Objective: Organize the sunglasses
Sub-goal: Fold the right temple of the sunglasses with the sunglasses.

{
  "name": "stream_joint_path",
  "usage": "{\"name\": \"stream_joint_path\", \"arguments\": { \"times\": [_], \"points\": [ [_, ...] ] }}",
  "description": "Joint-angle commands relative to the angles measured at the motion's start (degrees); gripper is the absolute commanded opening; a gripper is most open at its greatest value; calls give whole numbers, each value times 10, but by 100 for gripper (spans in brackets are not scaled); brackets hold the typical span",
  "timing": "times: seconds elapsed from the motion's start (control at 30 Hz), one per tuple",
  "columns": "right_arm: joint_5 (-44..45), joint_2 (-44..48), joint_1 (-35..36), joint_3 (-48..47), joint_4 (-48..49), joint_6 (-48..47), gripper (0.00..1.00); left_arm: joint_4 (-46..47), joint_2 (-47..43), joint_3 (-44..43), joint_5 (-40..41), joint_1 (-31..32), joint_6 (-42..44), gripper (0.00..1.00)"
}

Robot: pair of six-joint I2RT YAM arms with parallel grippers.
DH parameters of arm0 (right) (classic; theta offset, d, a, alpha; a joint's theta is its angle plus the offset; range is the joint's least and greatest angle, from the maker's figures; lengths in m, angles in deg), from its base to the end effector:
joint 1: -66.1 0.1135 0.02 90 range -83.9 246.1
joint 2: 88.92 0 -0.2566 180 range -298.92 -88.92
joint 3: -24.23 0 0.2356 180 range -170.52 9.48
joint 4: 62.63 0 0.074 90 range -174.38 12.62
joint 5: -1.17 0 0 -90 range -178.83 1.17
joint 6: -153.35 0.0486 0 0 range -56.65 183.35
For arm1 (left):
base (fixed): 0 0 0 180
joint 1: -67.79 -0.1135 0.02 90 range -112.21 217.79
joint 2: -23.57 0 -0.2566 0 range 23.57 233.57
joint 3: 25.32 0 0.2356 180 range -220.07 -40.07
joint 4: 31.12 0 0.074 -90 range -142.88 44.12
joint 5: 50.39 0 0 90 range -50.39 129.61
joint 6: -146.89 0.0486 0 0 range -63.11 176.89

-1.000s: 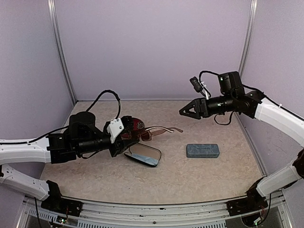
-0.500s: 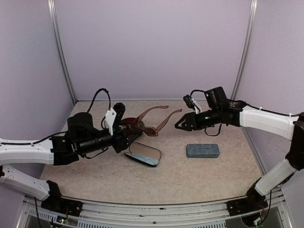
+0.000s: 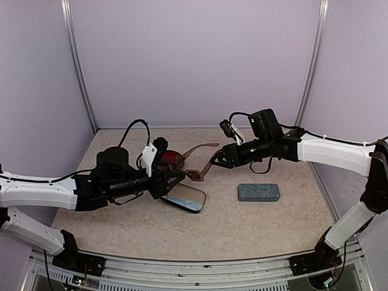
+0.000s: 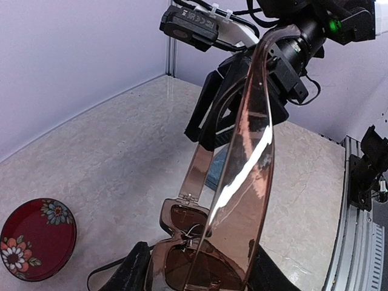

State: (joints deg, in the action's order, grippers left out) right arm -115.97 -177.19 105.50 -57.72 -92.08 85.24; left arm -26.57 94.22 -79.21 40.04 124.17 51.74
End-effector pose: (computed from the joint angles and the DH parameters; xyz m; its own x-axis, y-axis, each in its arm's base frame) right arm 0.2499 0.2339 0.2755 -0.7363 -0.1755 -0.6535 -0.6211 0.5584 0.5499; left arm 0.1556 -0.2333 0.2617 -0.1910 0.1252 -0.9736 0.8148 0.5733 -0.0862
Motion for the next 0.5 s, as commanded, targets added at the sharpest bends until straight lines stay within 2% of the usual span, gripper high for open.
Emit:
{"name": "stream_joint_path", "arguments": {
  "times": [0.0,0.3,0.47],
  "points": [
    [2,-18,25,-23,10,-7,47,26,9,-16,-4,1,-9,9],
    [9,-46,59,-15,26,-3,46,40,17,-14,-17,0,-17,9],
    [37,-11,59,5,26,-43,53,44,9,-5,-30,-7,-23,9]
  ]
}}
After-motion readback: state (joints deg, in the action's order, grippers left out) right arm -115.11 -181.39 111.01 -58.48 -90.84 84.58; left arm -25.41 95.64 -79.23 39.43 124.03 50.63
